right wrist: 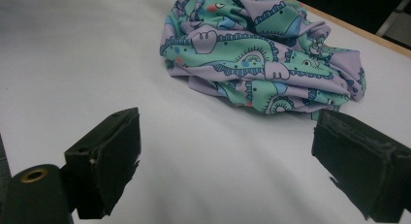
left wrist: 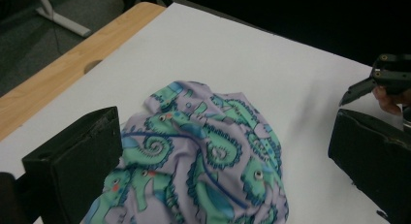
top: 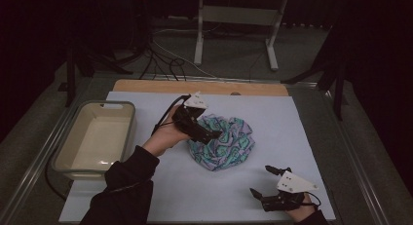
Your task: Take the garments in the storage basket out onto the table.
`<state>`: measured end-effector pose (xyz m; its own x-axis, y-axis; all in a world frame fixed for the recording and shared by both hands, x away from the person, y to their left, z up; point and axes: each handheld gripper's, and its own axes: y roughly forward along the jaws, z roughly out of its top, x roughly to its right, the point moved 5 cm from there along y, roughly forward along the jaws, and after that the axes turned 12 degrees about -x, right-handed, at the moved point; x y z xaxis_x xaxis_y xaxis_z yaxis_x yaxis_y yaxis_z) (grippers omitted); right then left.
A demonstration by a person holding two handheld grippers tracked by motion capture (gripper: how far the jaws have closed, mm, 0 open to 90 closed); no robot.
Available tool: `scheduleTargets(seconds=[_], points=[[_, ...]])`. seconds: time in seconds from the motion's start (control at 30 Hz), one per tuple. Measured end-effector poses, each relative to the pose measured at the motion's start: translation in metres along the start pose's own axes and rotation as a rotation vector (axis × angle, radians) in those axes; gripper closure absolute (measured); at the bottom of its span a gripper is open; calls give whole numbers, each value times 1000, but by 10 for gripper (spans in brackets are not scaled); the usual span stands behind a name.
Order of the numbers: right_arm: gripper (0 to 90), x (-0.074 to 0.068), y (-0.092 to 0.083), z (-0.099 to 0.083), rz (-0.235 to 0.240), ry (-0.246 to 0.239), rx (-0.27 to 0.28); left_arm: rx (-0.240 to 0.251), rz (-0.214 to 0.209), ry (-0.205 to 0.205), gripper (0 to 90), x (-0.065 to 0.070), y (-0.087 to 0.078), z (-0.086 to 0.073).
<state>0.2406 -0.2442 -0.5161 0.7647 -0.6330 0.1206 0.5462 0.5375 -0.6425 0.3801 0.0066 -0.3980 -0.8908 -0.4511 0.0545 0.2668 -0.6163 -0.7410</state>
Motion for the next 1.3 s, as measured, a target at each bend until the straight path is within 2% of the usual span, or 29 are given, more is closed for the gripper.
scheduleTargets(seconds=[0.1,0.37,0.57,0.73,0.9,0.97,1.2,1.3], points=[[106,0,0,0,4,4,-4,9,-16,3,0,-2,-10,-7],[106,0,0,0,-2,-1,-1,11,21,6,0,-4,-30,-27],[106,-1,0,1,1,1,-4,9,20,18,0,2,-37,-42],[105,1,0,0,1,5,1,26,17,4,0,5,-39,-58],[105,0,1,-1,-2,1,-8,9,17,5,0,9,-35,-77],[105,0,0,0,-3,1,-6,-7,10,10,0,12,-33,-85],[105,2,2,-2,-2,5,-5,-6,-23,4,0,21,-28,-110],[105,2,2,-2,-1,3,-5,-24,-28,10,0,25,-24,-119]])
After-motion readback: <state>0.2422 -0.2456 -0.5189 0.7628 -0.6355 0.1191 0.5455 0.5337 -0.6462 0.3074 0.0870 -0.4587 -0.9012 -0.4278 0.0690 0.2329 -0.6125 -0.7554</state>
